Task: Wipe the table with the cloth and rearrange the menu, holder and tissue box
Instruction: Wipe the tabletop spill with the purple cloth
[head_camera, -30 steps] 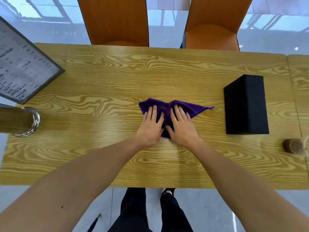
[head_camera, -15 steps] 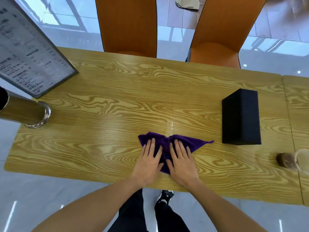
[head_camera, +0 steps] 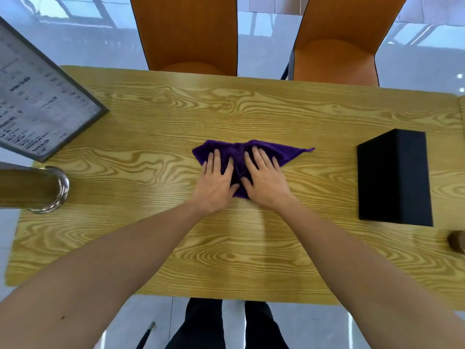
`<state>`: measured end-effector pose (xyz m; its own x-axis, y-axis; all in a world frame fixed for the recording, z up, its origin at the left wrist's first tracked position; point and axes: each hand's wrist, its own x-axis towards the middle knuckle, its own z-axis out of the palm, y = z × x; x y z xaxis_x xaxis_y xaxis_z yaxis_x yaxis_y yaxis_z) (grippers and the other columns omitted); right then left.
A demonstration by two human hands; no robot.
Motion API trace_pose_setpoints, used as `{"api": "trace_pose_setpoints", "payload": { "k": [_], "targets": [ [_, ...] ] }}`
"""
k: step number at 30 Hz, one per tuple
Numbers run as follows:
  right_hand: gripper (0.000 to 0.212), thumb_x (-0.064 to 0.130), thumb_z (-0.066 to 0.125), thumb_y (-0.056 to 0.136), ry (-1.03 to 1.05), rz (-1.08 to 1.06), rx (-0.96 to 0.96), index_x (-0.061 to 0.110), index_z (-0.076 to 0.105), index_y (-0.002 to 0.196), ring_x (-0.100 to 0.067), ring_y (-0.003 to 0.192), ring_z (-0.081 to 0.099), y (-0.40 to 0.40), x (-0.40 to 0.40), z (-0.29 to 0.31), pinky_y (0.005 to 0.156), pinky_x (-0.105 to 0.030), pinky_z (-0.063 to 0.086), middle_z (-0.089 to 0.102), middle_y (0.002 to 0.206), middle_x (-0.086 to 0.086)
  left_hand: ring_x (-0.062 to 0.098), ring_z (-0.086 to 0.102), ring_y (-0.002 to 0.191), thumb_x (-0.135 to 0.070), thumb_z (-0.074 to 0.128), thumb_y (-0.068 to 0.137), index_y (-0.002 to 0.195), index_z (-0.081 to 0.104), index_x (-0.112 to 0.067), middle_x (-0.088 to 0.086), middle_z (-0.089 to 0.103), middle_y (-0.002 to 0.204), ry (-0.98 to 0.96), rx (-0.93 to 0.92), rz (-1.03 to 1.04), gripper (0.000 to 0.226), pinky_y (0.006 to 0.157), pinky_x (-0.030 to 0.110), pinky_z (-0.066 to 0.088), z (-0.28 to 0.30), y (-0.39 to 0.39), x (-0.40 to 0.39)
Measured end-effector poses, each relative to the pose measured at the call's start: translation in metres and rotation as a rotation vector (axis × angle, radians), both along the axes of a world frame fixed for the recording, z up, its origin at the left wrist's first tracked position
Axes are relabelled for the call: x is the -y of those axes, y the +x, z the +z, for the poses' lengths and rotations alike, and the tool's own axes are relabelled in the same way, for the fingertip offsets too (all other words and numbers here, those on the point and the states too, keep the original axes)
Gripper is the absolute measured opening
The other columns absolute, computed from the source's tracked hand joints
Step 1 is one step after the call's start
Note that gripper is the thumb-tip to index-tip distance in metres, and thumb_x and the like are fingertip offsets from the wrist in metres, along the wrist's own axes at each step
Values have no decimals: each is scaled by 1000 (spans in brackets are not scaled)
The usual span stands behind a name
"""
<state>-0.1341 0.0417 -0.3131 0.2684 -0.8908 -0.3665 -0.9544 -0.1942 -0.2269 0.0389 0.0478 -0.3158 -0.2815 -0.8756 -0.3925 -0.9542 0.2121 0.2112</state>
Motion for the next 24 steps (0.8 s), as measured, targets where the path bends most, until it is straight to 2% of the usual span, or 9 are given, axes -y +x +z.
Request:
{"api": "trace_pose_setpoints", "payload": {
  "k": [5,11,16,24],
  "targets": [
    [76,50,40,102,15,51,-3,19,8,164,-23,158,-2,24,50,-1,127,-49,8,-1,172,-7,43,-5,154,-56,43,100,161,8,-14,31,-8,164,-6,-8,54,81,125,48,6,-2,29,40],
    [73,47,40,104,-2,24,23,17,12,164,-24,158,0,29,45,-3,127,-48,8,0,172,-8,45,-4,153,-54,45,100,161,12,-17,30,-6,164,2,-6,44,79,124,51,7,-4,31,47],
    [73,43,44,103,14,-27,48,14,14,163,-24,158,2,14,24,2,127,-48,12,3,172,-9,45,-4,153,-50,49,100,161,13,-19,29,-6,165,31,9,-22,77,124,51,9,1,11,39],
    [72,44,43,105,15,-116,34,13,14,163,-24,158,4,-59,-66,3,127,-45,13,5,172,-8,41,-7,154,-43,49,102,161,11,-20,24,-11,166,52,-15,-153,74,125,49,7,5,-61,-34]
  ]
}}
